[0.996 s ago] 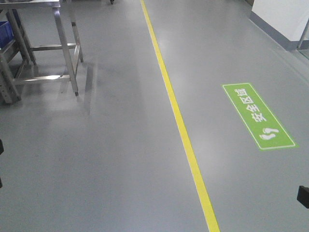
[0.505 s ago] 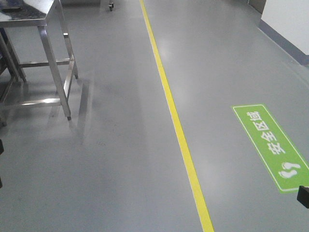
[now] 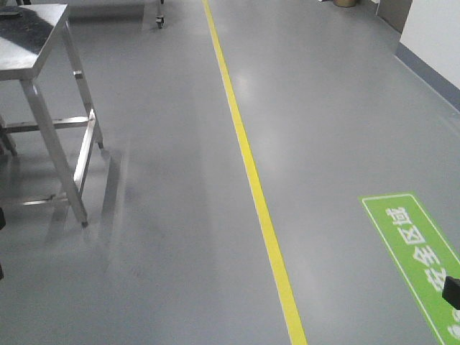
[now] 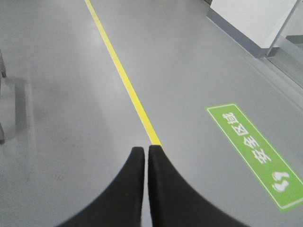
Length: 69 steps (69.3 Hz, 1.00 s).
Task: Move and align brake pads A on conveyor
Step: 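Drive along the yellow floor line toward the steel table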
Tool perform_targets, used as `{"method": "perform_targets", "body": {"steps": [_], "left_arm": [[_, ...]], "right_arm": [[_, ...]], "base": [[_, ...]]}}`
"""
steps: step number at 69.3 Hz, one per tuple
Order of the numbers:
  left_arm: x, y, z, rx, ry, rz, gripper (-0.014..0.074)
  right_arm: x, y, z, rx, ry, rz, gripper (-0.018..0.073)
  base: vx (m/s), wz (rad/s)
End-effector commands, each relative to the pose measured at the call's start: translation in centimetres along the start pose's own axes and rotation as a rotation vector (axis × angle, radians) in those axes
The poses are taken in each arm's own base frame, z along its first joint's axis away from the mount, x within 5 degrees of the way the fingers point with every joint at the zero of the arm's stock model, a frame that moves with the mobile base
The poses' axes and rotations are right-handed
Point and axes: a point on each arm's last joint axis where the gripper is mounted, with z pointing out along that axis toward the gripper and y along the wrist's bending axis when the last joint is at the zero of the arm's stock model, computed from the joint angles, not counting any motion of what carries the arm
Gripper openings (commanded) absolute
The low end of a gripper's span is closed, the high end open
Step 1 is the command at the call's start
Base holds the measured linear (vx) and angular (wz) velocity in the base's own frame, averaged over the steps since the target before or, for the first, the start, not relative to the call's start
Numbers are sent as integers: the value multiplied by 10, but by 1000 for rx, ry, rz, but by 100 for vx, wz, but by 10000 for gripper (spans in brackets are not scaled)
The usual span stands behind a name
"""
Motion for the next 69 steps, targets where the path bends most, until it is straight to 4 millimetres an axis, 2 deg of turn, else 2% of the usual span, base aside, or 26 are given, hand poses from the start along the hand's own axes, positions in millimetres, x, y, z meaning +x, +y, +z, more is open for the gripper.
{"method": "perform_targets", "body": {"steps": [1,69], "left_arm": [[-12,-5,-3,36,-80,9,-7],[-12,-5,-3,36,-80,9,-7]], "right_arm": [[-13,2,-3,-17,-83,-16,-10],[-12,1,-3,-10,-70,-16,-10]], "base": [[62,0],[61,3]]}}
